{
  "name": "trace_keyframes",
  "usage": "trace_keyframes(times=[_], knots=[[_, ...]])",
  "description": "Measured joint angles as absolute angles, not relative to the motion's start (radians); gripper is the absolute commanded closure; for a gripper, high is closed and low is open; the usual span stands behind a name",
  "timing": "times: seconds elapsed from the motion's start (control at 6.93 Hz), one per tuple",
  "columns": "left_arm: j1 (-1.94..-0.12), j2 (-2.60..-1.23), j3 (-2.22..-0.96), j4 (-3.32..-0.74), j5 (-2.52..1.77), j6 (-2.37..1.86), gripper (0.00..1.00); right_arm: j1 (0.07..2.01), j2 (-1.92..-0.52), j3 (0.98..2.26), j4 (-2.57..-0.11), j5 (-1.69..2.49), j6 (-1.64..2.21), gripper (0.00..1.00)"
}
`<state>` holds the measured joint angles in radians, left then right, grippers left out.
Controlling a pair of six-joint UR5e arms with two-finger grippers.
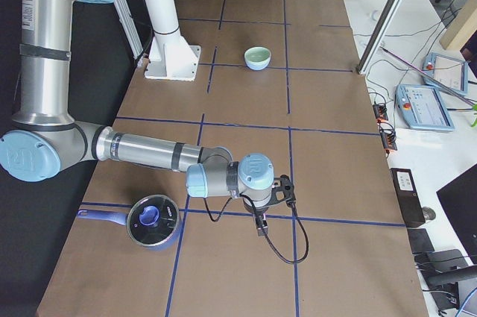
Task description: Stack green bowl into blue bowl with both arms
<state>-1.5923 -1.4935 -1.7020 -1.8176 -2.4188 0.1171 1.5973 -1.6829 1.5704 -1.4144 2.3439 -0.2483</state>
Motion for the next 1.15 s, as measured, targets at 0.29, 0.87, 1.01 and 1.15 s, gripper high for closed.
trace_keyframes(times=[0.29, 0.87, 1.01, 1.15], knots=[[-1.641, -1.522, -1.729, -1.543, -2.367, 0.269, 0.00, 1.631, -1.647, 1.635, -1.616, 2.336, -0.324, 0.00], [-1.584, -1.508, -1.765, -1.394, -2.361, 0.119, 0.00, 1.592, -1.649, 1.704, -1.718, 2.341, -0.263, 0.00], [-1.573, -1.493, -1.781, -1.393, -2.361, 0.115, 0.00, 1.588, -1.650, 1.705, -1.717, 2.341, -0.259, 0.00], [-1.569, -1.477, -1.799, -1.393, -2.362, 0.114, 0.00, 1.586, -1.651, 1.705, -1.717, 2.341, -0.259, 0.00]])
